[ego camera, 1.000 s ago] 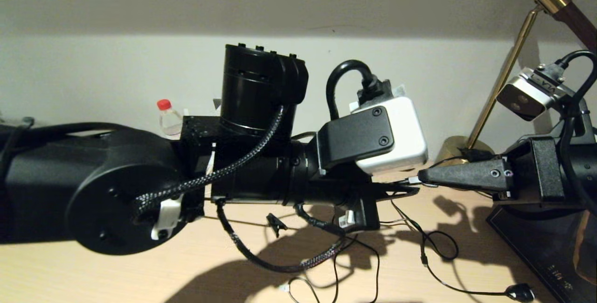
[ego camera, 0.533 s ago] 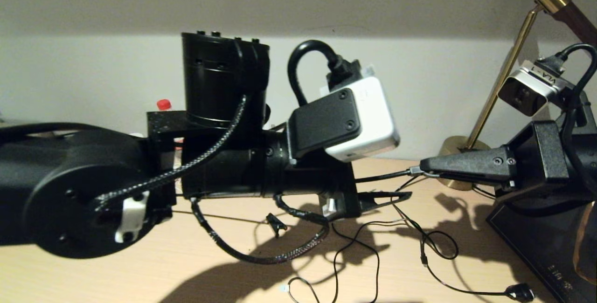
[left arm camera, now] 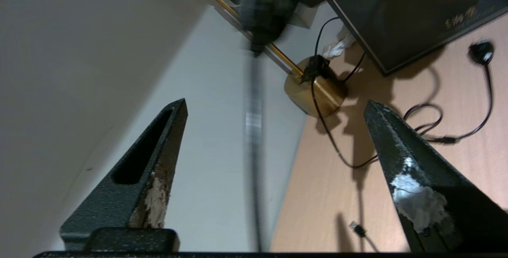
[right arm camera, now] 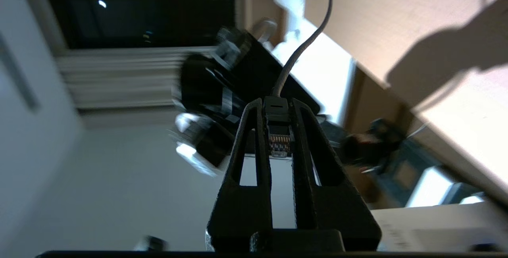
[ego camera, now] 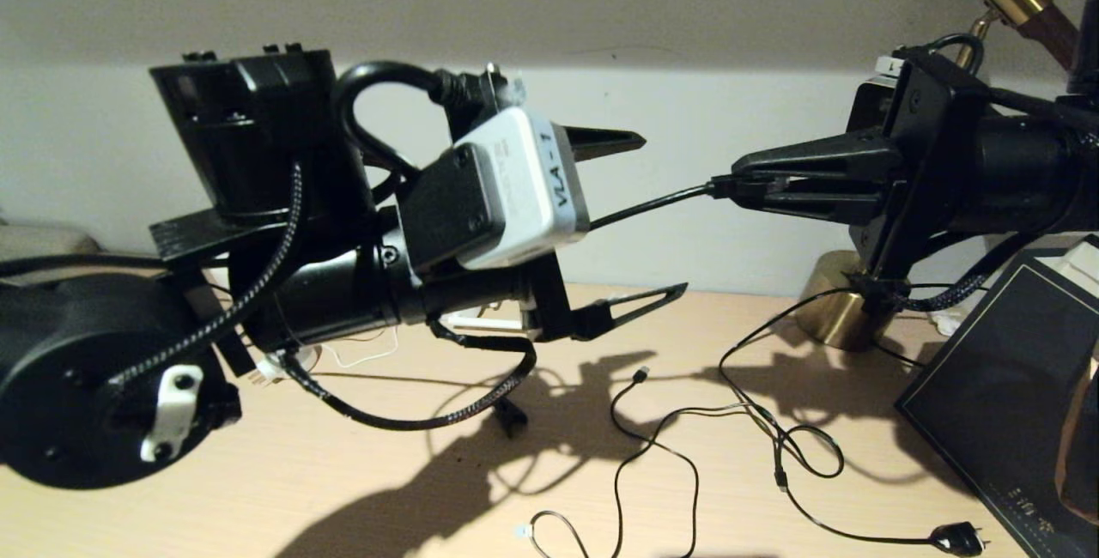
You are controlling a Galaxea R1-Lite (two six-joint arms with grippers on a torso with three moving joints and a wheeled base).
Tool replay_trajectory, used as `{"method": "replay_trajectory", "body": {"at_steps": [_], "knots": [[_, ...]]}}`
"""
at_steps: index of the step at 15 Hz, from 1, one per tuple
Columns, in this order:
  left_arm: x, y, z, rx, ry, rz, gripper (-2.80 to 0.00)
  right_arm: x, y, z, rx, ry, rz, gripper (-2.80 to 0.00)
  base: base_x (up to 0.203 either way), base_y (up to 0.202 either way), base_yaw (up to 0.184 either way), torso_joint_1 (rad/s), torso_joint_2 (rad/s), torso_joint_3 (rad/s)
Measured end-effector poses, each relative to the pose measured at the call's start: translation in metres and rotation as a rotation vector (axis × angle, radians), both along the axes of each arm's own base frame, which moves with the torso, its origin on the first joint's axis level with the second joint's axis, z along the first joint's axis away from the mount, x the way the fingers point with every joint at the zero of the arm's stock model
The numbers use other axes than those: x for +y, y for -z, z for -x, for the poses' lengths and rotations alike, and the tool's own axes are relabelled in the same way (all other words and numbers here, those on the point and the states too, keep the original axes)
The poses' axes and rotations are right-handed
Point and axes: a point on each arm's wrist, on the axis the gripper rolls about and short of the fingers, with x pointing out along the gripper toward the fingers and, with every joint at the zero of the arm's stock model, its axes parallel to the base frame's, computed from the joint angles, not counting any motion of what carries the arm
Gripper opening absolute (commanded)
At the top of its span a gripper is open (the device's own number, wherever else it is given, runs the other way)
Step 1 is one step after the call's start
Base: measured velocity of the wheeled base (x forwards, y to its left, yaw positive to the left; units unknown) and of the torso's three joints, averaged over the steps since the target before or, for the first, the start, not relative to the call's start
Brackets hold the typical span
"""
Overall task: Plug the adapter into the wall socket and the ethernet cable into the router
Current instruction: Plug cable into router interface
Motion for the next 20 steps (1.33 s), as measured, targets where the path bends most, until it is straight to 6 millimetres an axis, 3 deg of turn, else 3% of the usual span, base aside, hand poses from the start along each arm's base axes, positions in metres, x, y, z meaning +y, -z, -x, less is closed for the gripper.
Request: {"method": "replay_trajectory", "body": {"at_steps": [3,8,15,20], "knots": [[0.005,0.009,-0.007,-0.106,-0.021,0.05,0.0,0.008,-0.002,-0.02,0.127,0.002,-0.036,-2.8,0.0,0.0,0.0,0.0,0.0,0.0],[0.001,-0.004,-0.019,-0.269,0.045,0.196,0.0,0.019,-0.002,-0.052,0.292,-0.033,-0.065,-2.8,0.0,0.0,0.0,0.0,0.0,0.0],[0.008,0.008,-0.029,-0.308,0.188,0.136,0.0,0.022,0.001,-0.061,0.356,-0.028,-0.028,-2.8,0.0,0.0,0.0,0.0,0.0,0.0],[0.007,0.019,-0.036,-0.328,0.189,0.1,0.0,0.022,0.001,-0.06,0.356,-0.031,-0.008,-2.8,0.0,0.0,0.0,0.0,0.0,0.0]]}}
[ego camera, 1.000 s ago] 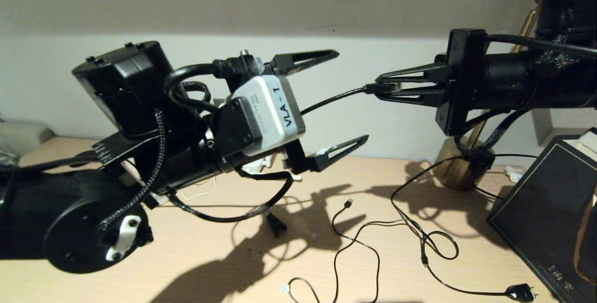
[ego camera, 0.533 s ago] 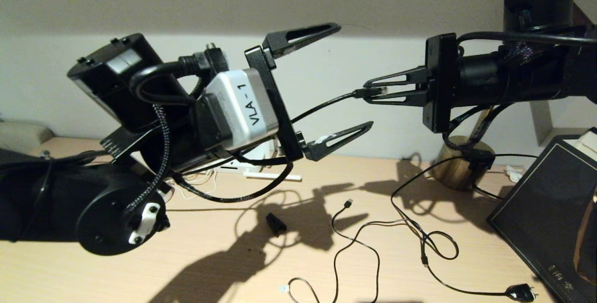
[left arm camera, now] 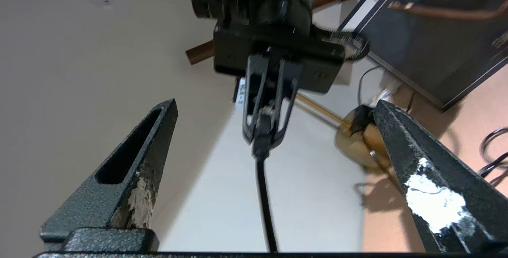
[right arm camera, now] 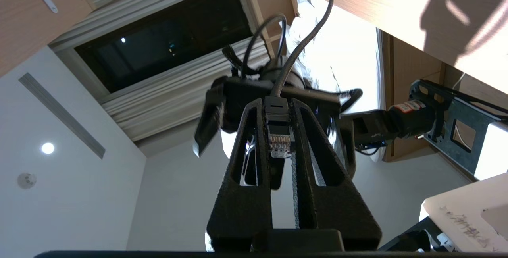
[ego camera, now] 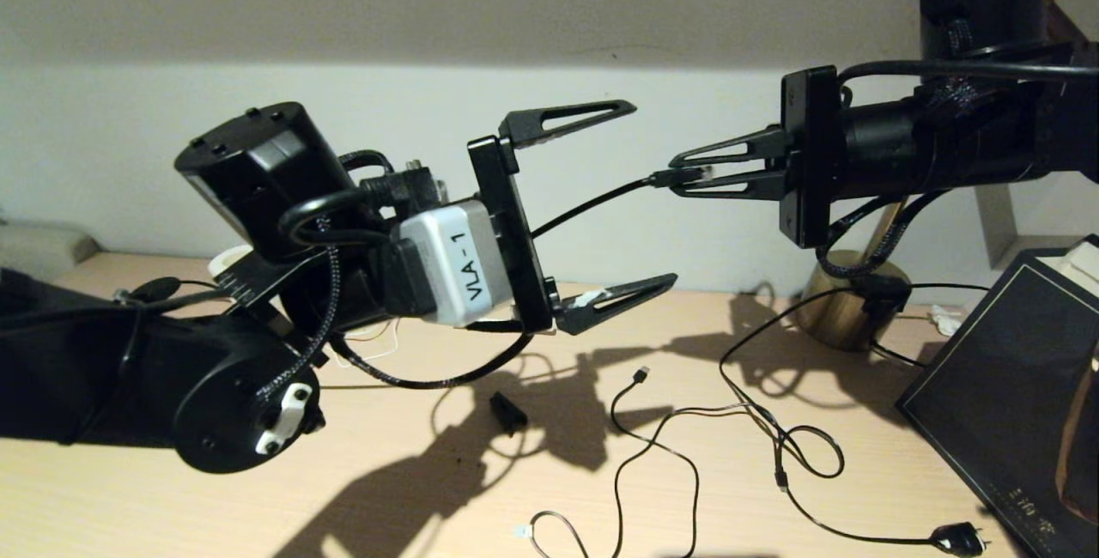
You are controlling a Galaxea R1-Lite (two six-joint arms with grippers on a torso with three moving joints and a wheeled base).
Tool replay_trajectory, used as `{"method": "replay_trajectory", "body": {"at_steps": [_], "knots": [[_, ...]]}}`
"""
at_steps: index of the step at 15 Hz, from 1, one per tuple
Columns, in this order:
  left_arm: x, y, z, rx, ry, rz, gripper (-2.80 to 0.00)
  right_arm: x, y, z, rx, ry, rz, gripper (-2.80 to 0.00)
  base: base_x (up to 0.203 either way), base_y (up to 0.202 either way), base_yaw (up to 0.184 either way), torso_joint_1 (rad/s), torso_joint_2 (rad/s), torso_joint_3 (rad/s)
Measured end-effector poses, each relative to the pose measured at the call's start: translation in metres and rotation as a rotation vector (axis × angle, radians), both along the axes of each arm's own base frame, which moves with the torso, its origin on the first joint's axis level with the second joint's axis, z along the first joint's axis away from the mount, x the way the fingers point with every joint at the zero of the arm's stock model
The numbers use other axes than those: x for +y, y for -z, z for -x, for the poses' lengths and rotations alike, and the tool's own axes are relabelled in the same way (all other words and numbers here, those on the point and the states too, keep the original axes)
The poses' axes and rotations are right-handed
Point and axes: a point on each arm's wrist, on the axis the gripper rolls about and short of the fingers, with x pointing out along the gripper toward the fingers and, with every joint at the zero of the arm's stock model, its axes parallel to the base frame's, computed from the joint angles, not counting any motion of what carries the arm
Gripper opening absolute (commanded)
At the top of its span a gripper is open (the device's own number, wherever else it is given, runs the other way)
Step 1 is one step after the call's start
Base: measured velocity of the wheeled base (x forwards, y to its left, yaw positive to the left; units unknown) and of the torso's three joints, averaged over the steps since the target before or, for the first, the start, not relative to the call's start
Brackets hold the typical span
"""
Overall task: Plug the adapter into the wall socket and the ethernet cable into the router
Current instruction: Plug cable into router interface
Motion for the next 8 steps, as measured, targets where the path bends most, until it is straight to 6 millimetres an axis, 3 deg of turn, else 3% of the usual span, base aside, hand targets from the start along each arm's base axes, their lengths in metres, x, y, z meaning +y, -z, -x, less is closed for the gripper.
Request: {"method": "replay_trajectory", "body": {"at_steps": [8], "knots": [[0.007,-0.002,-0.013,-0.024,-0.048,0.0,0.0,0.002,0.001,0.004,0.006,-0.011,0.002,-2.8,0.0,0.0,0.0,0.0,0.0,0.0]]}}
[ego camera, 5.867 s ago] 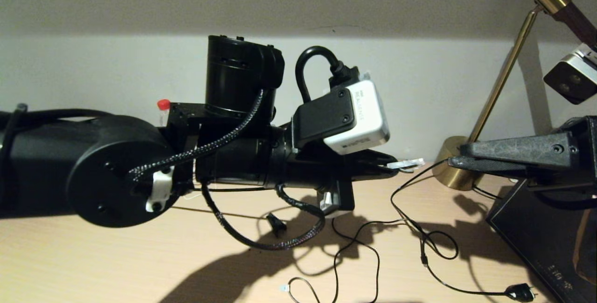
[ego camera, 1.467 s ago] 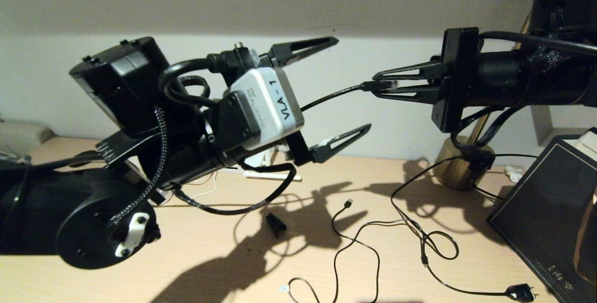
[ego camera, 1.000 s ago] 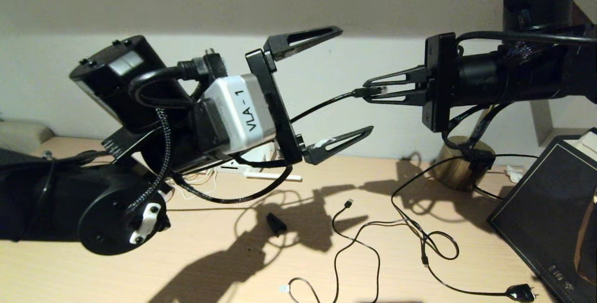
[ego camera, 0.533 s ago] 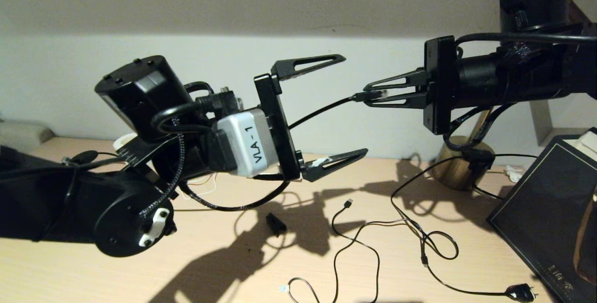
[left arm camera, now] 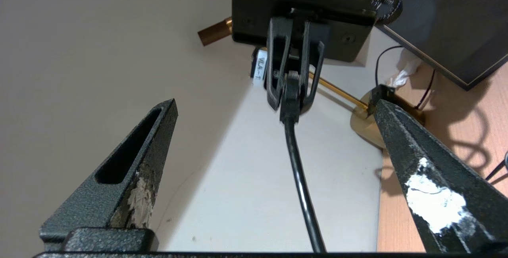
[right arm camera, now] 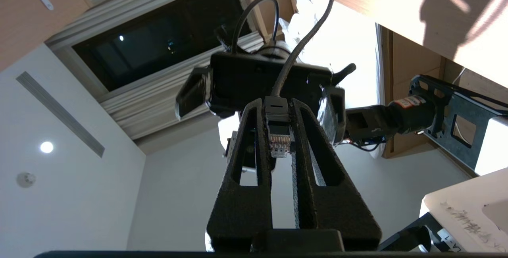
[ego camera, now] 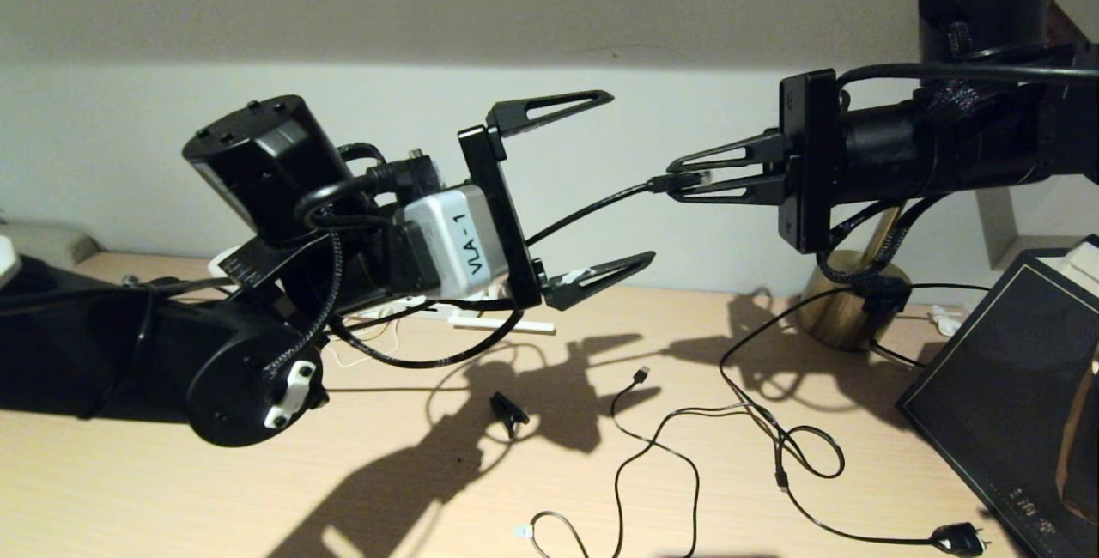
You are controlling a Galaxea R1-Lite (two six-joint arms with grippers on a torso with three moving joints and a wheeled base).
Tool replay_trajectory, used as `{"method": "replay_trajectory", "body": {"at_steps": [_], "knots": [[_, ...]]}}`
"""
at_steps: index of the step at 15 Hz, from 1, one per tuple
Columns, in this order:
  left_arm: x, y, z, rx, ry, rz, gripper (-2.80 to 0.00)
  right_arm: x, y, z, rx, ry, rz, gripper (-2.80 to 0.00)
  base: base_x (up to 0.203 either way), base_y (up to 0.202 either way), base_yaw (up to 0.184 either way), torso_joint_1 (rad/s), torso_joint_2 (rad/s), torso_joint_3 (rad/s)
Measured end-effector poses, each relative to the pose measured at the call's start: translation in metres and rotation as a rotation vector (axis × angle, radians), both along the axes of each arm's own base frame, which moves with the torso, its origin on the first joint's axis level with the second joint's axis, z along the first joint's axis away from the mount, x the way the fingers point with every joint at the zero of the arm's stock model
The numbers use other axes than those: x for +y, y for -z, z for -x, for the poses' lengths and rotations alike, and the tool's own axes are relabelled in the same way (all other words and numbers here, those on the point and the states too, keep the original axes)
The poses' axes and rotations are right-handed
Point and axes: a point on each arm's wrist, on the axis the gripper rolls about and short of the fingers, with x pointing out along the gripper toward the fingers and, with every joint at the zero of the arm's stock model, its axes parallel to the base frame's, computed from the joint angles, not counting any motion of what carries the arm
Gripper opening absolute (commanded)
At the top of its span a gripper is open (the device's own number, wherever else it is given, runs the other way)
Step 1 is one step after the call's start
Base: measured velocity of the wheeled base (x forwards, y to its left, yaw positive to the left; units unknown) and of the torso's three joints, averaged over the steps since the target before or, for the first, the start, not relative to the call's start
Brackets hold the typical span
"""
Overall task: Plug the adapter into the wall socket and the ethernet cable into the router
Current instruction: Plug cable into router interface
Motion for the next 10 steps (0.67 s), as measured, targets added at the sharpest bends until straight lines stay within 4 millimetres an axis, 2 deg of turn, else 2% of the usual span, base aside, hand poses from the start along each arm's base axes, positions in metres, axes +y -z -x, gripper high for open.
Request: {"method": "replay_trajectory", "body": {"at_steps": [10], "knots": [[0.0004,0.0044,-0.0053,-0.019,-0.034,-0.043,0.0,0.0081,-0.0002,0.0084,0.002,-0.033,0.001,-2.8,0.0,0.0,0.0,0.0,0.0,0.0]]}}
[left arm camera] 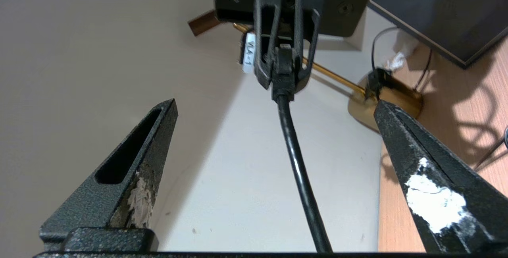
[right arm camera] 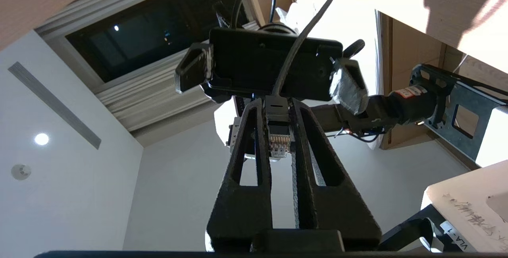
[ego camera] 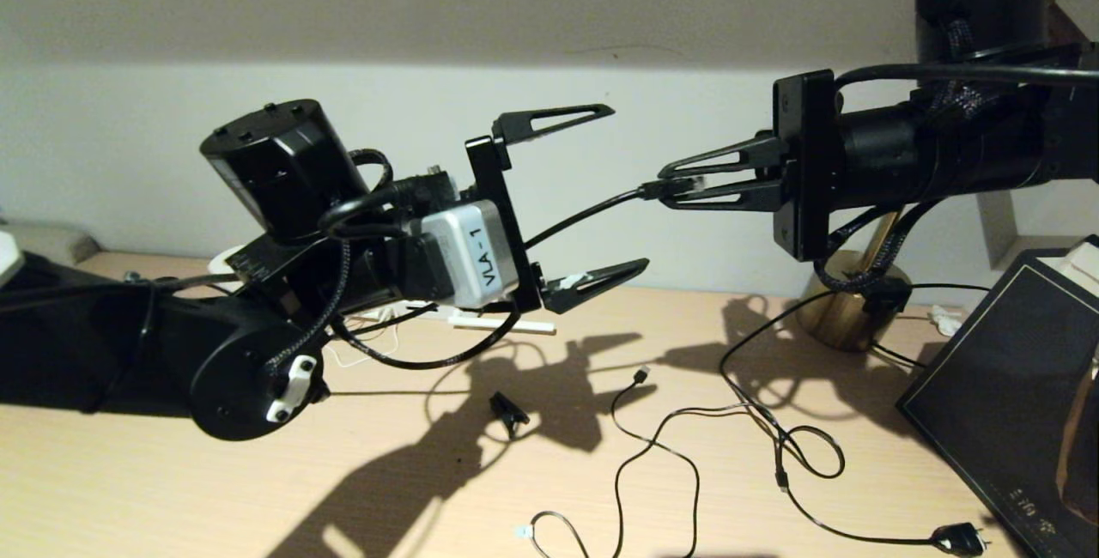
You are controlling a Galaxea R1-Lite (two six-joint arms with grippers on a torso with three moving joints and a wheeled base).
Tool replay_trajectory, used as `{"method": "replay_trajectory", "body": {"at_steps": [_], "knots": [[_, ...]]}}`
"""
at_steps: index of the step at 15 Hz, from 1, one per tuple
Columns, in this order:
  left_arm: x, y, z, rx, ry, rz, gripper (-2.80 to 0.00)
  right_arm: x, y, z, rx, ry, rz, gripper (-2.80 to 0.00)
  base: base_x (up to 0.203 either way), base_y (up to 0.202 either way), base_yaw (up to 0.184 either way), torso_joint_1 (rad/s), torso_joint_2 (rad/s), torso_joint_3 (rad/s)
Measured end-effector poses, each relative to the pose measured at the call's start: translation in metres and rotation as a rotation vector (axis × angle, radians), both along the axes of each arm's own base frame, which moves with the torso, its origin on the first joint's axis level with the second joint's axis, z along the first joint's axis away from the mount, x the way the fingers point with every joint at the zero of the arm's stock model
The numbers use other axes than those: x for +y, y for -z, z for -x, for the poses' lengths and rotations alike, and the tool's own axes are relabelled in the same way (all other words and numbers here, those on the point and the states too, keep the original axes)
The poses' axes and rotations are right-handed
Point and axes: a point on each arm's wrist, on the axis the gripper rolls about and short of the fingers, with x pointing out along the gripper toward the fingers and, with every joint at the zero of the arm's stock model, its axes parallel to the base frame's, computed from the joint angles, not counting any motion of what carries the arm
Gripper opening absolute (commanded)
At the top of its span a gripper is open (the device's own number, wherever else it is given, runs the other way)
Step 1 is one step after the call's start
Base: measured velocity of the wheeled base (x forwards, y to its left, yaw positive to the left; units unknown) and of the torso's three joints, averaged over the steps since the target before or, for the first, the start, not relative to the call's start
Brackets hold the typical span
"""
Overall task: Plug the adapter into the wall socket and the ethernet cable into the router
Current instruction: Plug cable into router interface
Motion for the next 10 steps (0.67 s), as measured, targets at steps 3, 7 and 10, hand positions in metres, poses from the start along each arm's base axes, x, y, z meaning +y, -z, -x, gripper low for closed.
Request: {"method": "replay_trajectory", "body": {"at_steps": [3,7,10], "knots": [[-0.0009,-0.0022,-0.001,-0.004,-0.015,0.004,0.0,0.0028,0.0003,0.001,0.0,-0.009,0.0,-2.8,0.0,0.0,0.0,0.0,0.0,0.0],[-0.0019,-0.0012,-0.0025,-0.001,-0.018,0.004,0.0,0.0039,0.001,0.0009,0.001,-0.013,0.001,-2.8,0.0,0.0,0.0,0.0,0.0,0.0],[-0.0027,0.0,-0.003,0.002,-0.018,0.002,0.0,0.0049,0.0033,-0.0009,0.008,-0.013,0.004,-2.8,0.0,0.0,0.0,0.0,0.0,0.0]]}}
